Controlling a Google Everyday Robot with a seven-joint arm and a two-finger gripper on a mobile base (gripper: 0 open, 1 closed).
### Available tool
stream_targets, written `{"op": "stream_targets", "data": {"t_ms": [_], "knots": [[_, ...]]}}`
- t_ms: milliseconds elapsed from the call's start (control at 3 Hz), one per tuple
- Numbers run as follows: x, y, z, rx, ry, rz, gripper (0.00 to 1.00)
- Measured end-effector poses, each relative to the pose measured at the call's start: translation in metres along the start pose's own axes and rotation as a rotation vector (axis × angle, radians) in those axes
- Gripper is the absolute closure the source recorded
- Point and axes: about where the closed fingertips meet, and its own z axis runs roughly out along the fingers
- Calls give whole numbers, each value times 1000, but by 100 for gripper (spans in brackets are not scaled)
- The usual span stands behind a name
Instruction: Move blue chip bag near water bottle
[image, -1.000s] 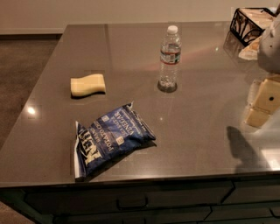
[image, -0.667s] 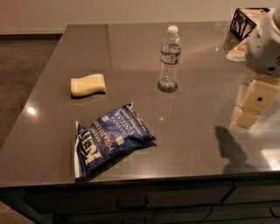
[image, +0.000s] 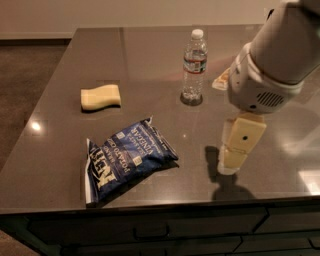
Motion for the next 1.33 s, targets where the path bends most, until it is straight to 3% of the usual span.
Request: {"op": "stream_targets", "data": {"t_ms": [667,1333], "knots": [[-49,15,65,-32,-21,-45,0],[-88,27,109,-100,-38,-32,0]]}}
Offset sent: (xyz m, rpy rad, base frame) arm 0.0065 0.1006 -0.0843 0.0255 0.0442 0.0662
